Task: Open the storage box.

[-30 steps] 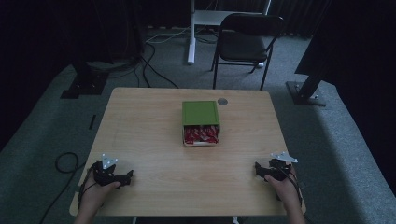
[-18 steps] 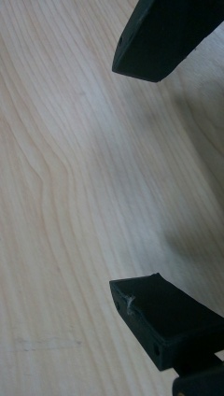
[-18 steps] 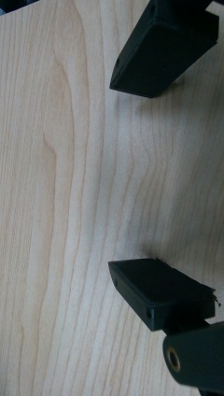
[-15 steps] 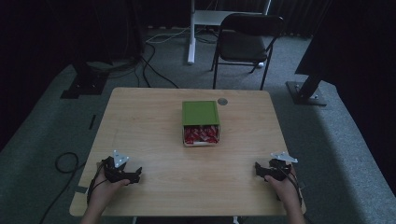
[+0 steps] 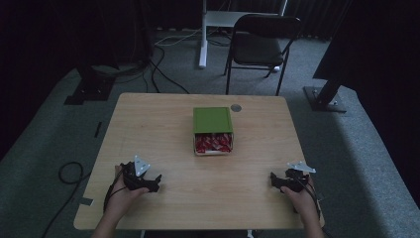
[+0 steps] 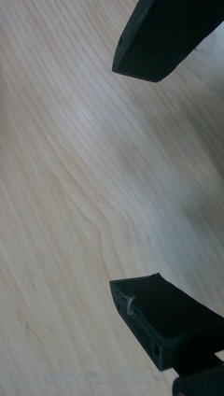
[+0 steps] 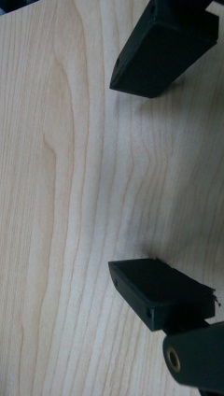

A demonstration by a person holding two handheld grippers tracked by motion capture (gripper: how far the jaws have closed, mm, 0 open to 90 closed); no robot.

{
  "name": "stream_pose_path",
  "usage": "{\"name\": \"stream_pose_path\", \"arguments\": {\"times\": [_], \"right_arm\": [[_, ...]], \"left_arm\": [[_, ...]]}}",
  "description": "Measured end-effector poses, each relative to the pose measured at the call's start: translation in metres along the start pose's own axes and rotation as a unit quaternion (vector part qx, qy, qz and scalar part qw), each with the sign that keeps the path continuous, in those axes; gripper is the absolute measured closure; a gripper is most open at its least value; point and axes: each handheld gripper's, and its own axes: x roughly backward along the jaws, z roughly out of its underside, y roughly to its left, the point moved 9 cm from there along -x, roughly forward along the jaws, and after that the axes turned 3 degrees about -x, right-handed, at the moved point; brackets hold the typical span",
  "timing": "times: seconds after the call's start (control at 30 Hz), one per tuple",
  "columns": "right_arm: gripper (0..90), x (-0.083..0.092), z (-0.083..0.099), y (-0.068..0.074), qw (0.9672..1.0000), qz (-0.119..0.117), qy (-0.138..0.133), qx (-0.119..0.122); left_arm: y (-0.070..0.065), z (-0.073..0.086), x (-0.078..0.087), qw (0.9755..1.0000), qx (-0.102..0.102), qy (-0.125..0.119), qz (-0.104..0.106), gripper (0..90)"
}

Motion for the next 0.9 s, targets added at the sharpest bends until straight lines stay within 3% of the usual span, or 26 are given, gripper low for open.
{"name": "stream_pose_path", "arguments": {"times": [0.33, 0.53, 0.9], "right_arm": [[11.4, 0.000, 0.000, 0.000, 1.0000, 0.000, 0.000, 0.000], [11.4, 0.000, 0.000, 0.000, 1.0000, 0.000, 0.000, -0.001], [11.4, 0.000, 0.000, 0.000, 1.0000, 0.000, 0.000, 0.000]], "left_arm": [[-0.016, -0.016, -0.009, 0.9992, -0.040, -0.004, 0.001, 1.2], [-0.026, -0.025, -0.014, 0.9985, -0.054, -0.007, 0.006, 1.2], [-0.046, -0.046, -0.022, 0.9949, -0.099, -0.015, 0.009, 1.2]]}}
